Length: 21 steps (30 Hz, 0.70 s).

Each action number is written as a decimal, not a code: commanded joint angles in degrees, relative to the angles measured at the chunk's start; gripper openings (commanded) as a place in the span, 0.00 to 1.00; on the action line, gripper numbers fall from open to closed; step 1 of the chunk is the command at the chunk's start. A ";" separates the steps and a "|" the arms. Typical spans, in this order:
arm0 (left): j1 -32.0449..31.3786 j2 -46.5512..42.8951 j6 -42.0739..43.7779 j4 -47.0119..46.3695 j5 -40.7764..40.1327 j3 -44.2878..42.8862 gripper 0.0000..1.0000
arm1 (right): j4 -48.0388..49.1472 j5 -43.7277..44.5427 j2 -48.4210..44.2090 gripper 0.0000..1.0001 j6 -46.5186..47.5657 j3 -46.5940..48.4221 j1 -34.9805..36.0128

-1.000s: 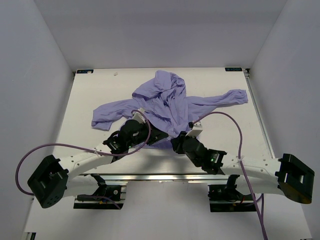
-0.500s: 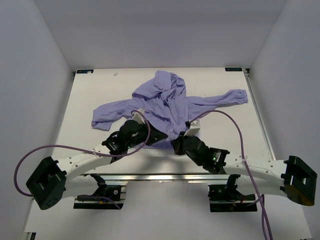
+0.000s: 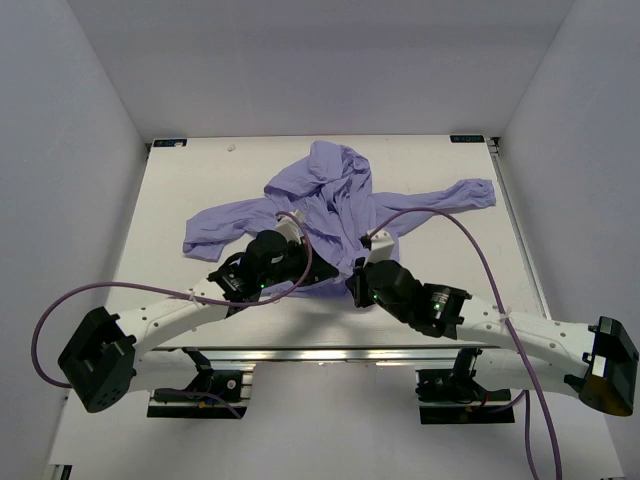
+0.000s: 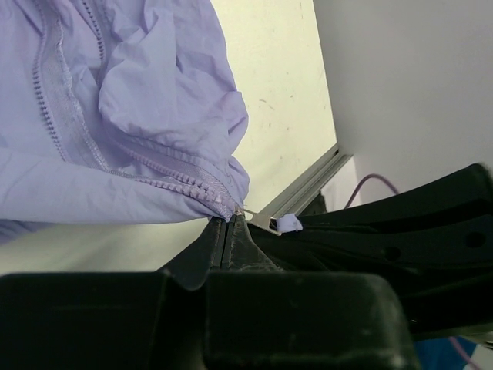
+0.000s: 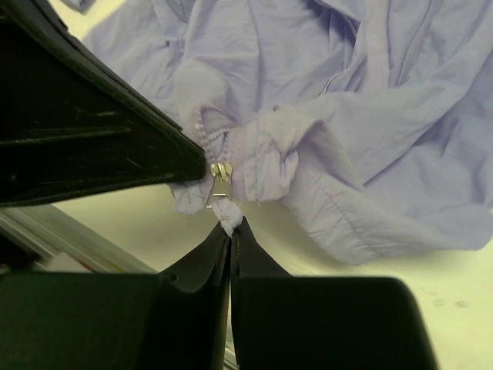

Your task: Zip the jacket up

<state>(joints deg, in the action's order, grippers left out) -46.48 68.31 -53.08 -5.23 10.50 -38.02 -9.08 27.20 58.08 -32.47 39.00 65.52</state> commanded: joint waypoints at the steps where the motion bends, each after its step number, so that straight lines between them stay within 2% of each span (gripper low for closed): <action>1: -0.28 0.59 5.79 1.98 2.94 -3.28 0.00 | -5.84 -0.57 2.64 0.00 7.93 6.51 -1.00; 8: -0.63 0.94 11.58 3.12 5.32 -4.52 0.00 | -15.17 -1.18 6.43 0.00 14.34 13.11 -1.88; 15: -1.33 1.47 16.86 5.93 6.20 -6.62 0.00 | -14.30 -3.45 7.13 0.00 18.31 14.52 -3.29; 16: -1.42 1.99 17.39 7.85 6.11 -7.15 0.06 | -14.04 -4.25 7.30 0.00 18.41 14.96 -3.38; 17: -1.42 2.17 18.88 9.00 6.02 -7.76 0.16 | -14.03 -4.87 7.65 0.00 18.49 15.22 -3.38; 18: -1.51 2.35 19.59 10.84 4.98 -8.99 0.41 | -14.03 -5.83 7.74 0.00 18.41 15.57 -3.38; 21: -1.51 1.04 22.40 13.40 2.69 -10.32 0.67 | -15.17 -6.81 7.83 0.00 18.49 17.24 -3.46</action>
<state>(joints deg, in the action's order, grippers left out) -47.75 70.59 -34.89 4.01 15.18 -45.50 -24.03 22.63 66.11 -15.75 52.38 62.22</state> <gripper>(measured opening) 0.608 0.014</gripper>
